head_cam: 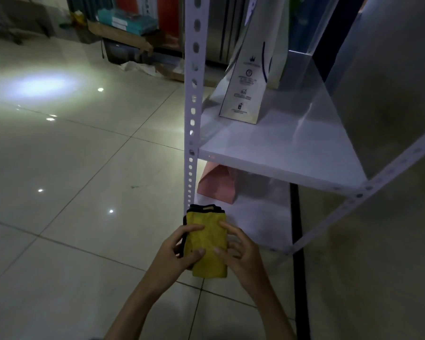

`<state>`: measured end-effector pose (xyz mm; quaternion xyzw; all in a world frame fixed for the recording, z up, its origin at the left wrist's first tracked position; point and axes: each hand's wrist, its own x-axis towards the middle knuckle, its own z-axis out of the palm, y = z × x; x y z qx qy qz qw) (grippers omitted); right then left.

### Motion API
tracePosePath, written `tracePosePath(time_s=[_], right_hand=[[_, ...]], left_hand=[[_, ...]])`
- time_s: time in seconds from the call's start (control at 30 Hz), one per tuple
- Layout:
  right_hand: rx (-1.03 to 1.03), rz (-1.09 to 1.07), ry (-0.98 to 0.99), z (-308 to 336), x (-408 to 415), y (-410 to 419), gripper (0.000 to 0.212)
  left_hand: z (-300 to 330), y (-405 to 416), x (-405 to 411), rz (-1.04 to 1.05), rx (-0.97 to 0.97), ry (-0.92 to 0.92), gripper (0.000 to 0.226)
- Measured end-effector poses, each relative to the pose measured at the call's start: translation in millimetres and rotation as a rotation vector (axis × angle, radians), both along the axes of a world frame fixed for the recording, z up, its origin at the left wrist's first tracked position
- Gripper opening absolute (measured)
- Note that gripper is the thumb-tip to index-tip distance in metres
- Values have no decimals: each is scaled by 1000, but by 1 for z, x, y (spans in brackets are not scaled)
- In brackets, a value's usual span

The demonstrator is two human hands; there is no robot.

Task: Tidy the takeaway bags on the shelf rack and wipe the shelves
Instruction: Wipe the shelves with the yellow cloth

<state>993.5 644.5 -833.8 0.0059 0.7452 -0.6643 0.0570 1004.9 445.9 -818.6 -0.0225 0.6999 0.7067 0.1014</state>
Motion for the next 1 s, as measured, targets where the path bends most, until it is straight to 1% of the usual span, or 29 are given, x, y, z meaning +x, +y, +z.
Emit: tracePosePath(time_s=[0.1,0.2,0.4,0.7,0.87,1.0], right_hand=[[-3,-6,-45,55,11,-3,55],[-10,-7,-99,116,24,-6,55],[51,-44,-90,247,43,-15,57],[71,-147,-20,435,55,-33,57],[96,-227,72,508,53,-39,56],[90,-291,146,555,48,-39,56]], left_hand=[[55,-4,4,-17,-3,-43,42],[118,-6,12,-33,18,-79,42],[250,-14,25,-57,23,-139,44],[441,-33,19,-185,-16,-47,44],[520,-39,6,-267,-17,61,44],[569,-36,-3,-308,20,154,43]])
